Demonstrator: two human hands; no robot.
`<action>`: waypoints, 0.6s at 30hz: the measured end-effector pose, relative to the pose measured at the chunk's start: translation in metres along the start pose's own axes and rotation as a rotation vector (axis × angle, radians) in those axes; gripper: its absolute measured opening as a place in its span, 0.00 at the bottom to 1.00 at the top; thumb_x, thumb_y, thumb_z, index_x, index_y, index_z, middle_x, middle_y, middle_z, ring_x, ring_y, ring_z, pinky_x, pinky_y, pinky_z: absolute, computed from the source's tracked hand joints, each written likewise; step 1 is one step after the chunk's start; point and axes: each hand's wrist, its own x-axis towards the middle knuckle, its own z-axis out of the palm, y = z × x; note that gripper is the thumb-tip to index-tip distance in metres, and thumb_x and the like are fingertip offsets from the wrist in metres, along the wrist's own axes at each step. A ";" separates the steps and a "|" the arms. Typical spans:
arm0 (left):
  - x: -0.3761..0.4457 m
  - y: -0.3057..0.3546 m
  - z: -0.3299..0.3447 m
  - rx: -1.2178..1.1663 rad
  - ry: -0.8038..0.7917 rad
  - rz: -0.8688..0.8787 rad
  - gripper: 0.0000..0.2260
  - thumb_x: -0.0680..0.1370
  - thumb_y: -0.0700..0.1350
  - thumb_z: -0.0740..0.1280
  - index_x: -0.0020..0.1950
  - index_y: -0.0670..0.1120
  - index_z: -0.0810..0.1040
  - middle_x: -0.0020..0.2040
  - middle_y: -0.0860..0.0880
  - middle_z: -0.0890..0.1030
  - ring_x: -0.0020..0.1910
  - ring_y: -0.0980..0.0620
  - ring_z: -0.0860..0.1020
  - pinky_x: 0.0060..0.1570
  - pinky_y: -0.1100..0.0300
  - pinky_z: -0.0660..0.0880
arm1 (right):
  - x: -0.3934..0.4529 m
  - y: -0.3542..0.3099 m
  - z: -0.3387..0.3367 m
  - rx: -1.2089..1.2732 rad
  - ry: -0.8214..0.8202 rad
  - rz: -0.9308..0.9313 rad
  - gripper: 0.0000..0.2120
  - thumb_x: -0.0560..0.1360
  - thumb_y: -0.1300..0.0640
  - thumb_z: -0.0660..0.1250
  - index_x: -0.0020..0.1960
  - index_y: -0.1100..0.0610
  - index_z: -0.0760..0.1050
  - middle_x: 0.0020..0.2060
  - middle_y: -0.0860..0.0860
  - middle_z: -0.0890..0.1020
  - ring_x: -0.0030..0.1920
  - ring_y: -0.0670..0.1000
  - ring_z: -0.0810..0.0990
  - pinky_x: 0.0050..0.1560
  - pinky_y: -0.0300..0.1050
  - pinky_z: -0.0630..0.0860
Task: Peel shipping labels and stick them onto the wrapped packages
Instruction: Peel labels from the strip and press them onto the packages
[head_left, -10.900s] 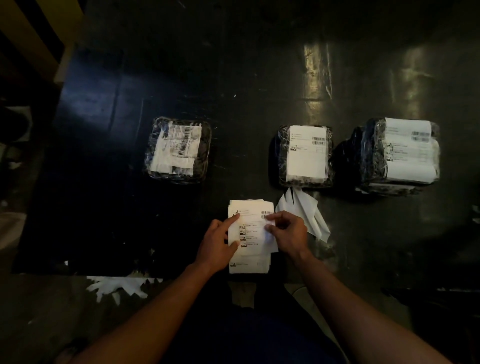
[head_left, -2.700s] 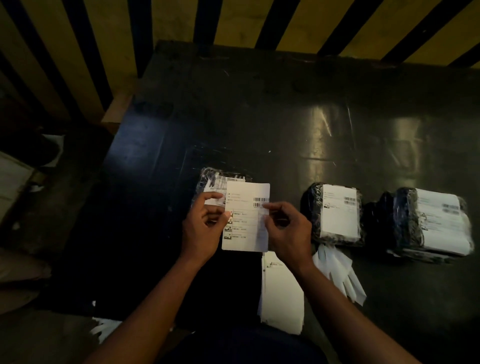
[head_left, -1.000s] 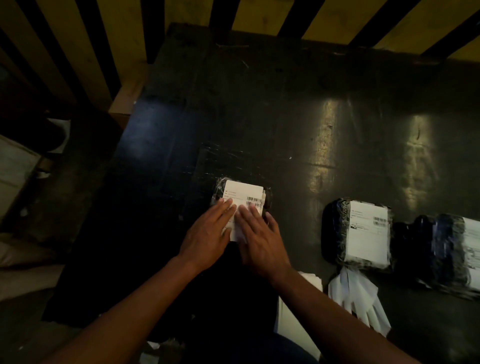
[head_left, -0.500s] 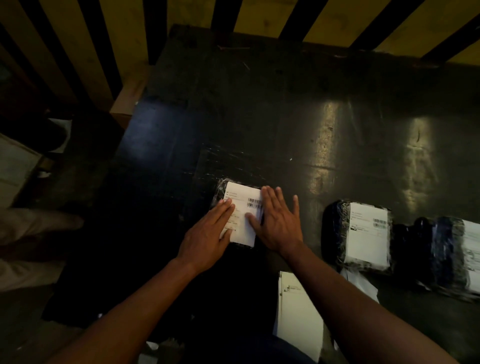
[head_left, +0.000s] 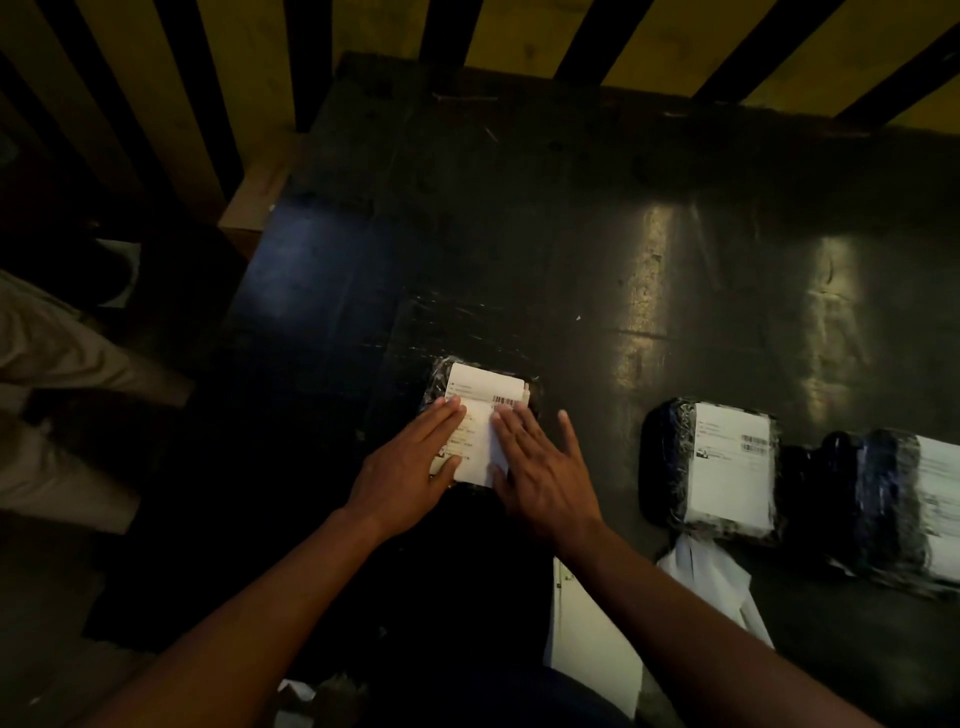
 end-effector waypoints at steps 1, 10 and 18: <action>0.000 0.001 0.000 0.000 -0.005 -0.007 0.29 0.84 0.52 0.63 0.83 0.54 0.57 0.83 0.59 0.53 0.81 0.62 0.50 0.75 0.59 0.64 | -0.001 0.002 -0.003 0.004 -0.016 0.009 0.33 0.81 0.40 0.44 0.81 0.55 0.58 0.80 0.52 0.63 0.82 0.52 0.54 0.79 0.64 0.41; 0.001 0.004 0.000 -0.024 -0.022 -0.001 0.29 0.84 0.48 0.63 0.83 0.52 0.56 0.84 0.57 0.53 0.82 0.61 0.48 0.78 0.57 0.61 | -0.006 -0.028 -0.010 0.063 0.064 0.043 0.34 0.78 0.43 0.49 0.78 0.58 0.66 0.77 0.56 0.68 0.81 0.58 0.57 0.79 0.63 0.53; 0.000 0.003 -0.003 0.015 -0.033 -0.002 0.28 0.85 0.51 0.60 0.84 0.54 0.54 0.84 0.59 0.50 0.81 0.63 0.46 0.74 0.57 0.62 | -0.039 -0.020 0.012 0.000 -0.011 0.036 0.33 0.81 0.44 0.46 0.83 0.55 0.54 0.82 0.51 0.54 0.82 0.52 0.49 0.79 0.63 0.40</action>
